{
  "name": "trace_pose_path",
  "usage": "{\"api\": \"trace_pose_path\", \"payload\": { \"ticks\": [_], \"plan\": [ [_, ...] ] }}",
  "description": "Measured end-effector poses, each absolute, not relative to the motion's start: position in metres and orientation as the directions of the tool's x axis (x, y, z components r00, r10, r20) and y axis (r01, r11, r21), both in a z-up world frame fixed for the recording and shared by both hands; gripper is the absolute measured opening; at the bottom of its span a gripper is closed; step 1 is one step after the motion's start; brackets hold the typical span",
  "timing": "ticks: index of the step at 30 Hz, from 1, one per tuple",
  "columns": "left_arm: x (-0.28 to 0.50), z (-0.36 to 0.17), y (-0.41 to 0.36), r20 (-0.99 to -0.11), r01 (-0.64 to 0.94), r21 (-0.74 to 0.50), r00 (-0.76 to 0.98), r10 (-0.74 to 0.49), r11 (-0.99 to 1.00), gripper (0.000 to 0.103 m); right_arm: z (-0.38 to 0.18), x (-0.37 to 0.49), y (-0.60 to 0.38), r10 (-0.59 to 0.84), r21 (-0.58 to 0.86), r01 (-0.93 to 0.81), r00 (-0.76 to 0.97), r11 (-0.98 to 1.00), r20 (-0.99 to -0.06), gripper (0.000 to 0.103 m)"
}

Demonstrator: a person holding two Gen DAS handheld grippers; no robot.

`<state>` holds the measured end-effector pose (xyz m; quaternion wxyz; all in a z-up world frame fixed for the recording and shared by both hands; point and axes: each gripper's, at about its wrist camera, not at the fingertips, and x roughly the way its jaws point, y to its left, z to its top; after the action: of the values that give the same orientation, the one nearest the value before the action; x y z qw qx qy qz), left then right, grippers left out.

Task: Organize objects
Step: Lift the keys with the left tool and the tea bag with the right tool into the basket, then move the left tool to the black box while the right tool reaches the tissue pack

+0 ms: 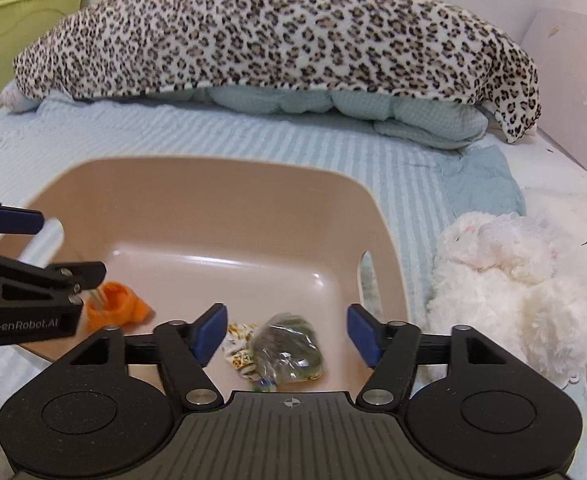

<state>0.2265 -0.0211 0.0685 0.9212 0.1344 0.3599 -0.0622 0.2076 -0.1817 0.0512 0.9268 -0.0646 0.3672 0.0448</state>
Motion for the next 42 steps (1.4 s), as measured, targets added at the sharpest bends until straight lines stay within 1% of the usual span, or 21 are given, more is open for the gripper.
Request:
{"api": "trace_pose_path", "payload": {
  "ticks": [2, 4, 6, 9, 11, 12, 18, 23, 33, 42],
  "plan": [
    [0.221, 0.075, -0.018, -0.676, 0.201, 0.198, 0.736, -0.014, 0.959, 0.082, 0.059, 0.200, -0.183, 0.044, -0.074, -0.127, 0.737, 0.989, -0.675, 0.079],
    [0.214, 0.081, -0.015, -0.667, 0.181, 0.192, 0.745, -0.007, 0.965, 0.085, 0.067, 0.191, -0.183, 0.050, -0.067, -0.126, 0.746, 0.990, -0.664, 0.081],
    [0.206, 0.086, -0.011, -0.661, 0.174, 0.177, 0.750, -0.014, 0.969, 0.086, 0.074, 0.181, -0.184, 0.059, -0.057, -0.128, 0.752, 0.990, -0.656, 0.088],
    [0.194, 0.094, -0.006, -0.659, 0.168, 0.158, 0.752, -0.023, 0.973, 0.087, 0.083, 0.167, -0.185, 0.070, -0.045, -0.129, 0.759, 0.991, -0.647, 0.091],
    [0.186, 0.098, -0.004, -0.652, 0.165, 0.160, 0.758, -0.021, 0.973, 0.092, 0.087, 0.157, -0.185, 0.070, -0.045, -0.129, 0.759, 0.991, -0.647, 0.094],
    [0.182, 0.101, -0.003, -0.647, 0.162, 0.161, 0.762, -0.020, 0.973, 0.093, 0.088, 0.151, -0.185, 0.069, -0.045, -0.128, 0.760, 0.991, -0.647, 0.096],
    [0.155, 0.108, 0.003, -0.650, 0.170, 0.136, 0.759, -0.042, 0.976, 0.093, 0.090, 0.126, -0.191, 0.070, -0.026, -0.116, 0.750, 0.993, -0.658, 0.099],
    [0.136, 0.105, 0.010, -0.657, 0.173, 0.115, 0.752, -0.056, 0.978, 0.094, 0.081, 0.107, -0.198, 0.067, -0.009, -0.100, 0.726, 0.995, -0.684, 0.100],
    [0.112, 0.072, 0.022, -0.713, 0.174, 0.106, 0.699, -0.047, 0.979, 0.094, 0.051, 0.091, -0.206, 0.052, 0.003, -0.075, 0.658, 0.997, -0.751, 0.100],
    [0.110, 0.043, 0.028, -0.761, 0.177, 0.085, 0.647, -0.051, 0.980, 0.094, 0.018, 0.086, -0.205, 0.023, -0.025, -0.071, 0.595, 0.997, -0.803, 0.100]
  ]
}}
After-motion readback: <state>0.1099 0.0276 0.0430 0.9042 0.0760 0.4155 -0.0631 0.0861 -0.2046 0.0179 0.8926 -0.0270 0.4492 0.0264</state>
